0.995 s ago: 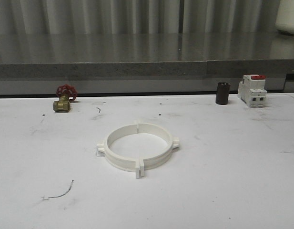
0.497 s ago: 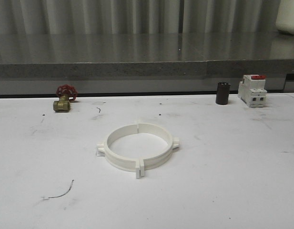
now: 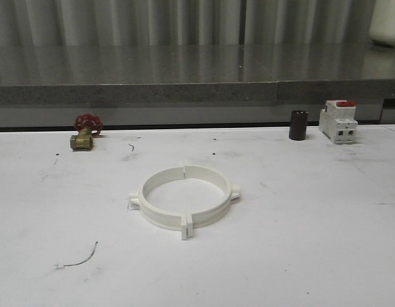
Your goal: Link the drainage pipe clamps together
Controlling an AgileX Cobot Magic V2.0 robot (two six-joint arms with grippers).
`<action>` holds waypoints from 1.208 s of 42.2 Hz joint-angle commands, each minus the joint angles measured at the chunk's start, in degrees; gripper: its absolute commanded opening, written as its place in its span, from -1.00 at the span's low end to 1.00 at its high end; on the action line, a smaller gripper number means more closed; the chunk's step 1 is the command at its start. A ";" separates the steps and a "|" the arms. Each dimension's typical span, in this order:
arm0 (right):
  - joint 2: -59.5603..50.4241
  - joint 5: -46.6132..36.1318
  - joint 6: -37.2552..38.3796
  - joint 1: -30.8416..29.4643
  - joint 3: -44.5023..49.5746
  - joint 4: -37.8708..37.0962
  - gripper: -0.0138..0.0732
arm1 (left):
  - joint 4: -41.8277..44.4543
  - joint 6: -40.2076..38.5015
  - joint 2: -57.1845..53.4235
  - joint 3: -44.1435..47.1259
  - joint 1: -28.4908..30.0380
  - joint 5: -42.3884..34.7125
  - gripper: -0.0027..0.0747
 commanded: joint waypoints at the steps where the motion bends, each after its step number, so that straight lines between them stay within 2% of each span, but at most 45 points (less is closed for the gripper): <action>1: -0.40 -2.88 -0.56 0.26 -1.43 -0.14 -0.84 | -1.93 0.11 -7.23 5.62 4.24 -11.25 -0.98; 8: -0.40 -2.88 -0.56 0.26 -1.43 -0.14 -0.84 | -6.82 0.11 -18.37 17.14 10.12 -20.10 -0.98; 16: -0.40 -2.88 -0.56 0.26 -1.43 -0.14 -0.84 | -8.86 0.11 -23.75 23.58 10.69 -24.80 -0.98; 23: -0.40 -2.79 -0.56 0.26 -1.43 -0.14 -0.84 | -8.64 0.11 -24.66 27.23 10.69 -32.05 -0.98; 31: -0.40 -2.69 -0.56 0.26 -1.43 -0.14 -0.84 | -3.85 0.20 -24.66 27.16 9.28 -32.53 -0.98; 51: -0.40 -2.63 -0.56 0.26 -1.43 -0.14 -0.84 | -3.75 0.20 -24.55 27.16 8.95 -32.53 -0.98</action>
